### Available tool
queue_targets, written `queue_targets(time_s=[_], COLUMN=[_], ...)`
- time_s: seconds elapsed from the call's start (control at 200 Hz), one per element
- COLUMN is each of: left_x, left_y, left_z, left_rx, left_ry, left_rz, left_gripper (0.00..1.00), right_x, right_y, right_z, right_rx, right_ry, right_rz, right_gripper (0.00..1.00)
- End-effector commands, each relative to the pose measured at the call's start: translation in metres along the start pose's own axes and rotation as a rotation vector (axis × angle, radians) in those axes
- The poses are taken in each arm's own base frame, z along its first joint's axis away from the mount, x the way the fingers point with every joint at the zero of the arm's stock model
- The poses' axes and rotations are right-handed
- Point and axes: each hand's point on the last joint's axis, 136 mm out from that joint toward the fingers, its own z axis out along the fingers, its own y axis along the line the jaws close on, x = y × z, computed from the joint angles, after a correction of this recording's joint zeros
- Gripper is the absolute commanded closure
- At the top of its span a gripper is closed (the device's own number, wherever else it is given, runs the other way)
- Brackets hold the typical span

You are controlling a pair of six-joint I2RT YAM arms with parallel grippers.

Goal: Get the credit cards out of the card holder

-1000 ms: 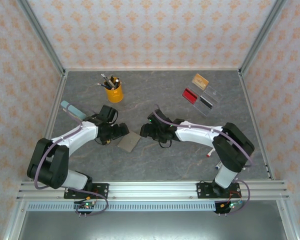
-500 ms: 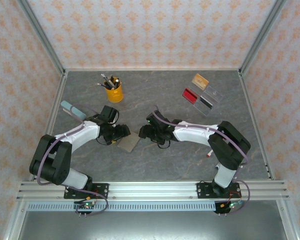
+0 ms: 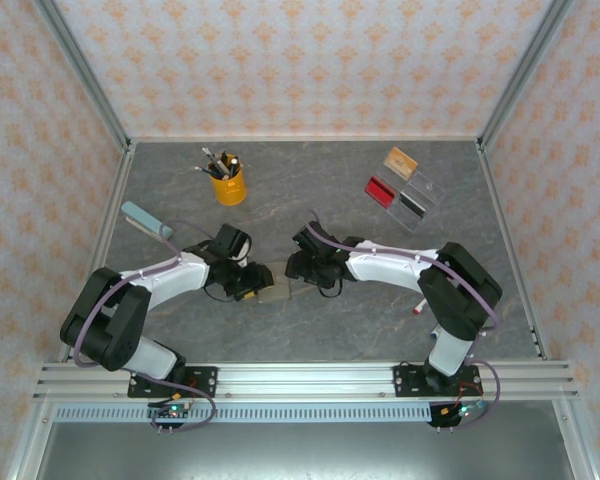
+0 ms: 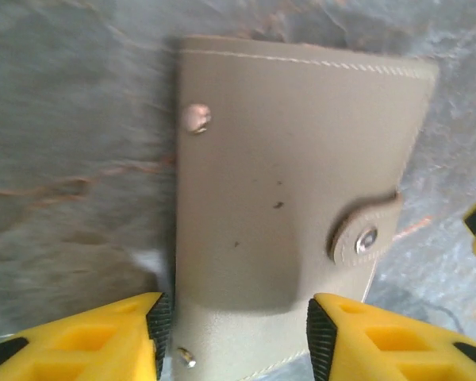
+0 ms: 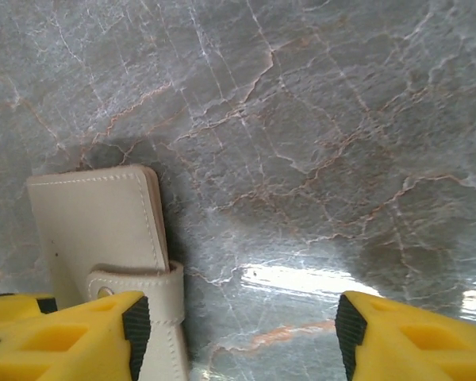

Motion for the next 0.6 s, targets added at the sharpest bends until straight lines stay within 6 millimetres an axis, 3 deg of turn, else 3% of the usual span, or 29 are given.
queue_targets(time_s=[0.0, 0.27, 0.47, 0.596], left_x=[-0.005, -0.016, -0.019, -0.018], left_y=[-0.014, 0.006, 0.012, 0.014], left_z=[0.001, -0.005, -0.003, -0.003], left_rx=[0.063, 0.030, 0.073, 0.077], left_ry=[-0.019, -0.093, -0.096, -0.097], left_rz=[-0.016, -0.088, -0.142, -0.150], left_gripper=[0.50, 0.57, 0.60, 0.63], right_x=[-0.007, 0.002, 0.009, 0.009], right_y=[0.006, 0.026, 0.040, 0.042], right_z=[-0.018, -0.020, -0.004, 0.005], right_rx=[0.006, 0.080, 0.154, 0.186], right_ry=[-0.031, 0.005, 0.040, 0.055], right_rz=[-0.043, -0.297, -0.420, -0.437], right_gripper=[0.40, 0.43, 0.43, 0.50])
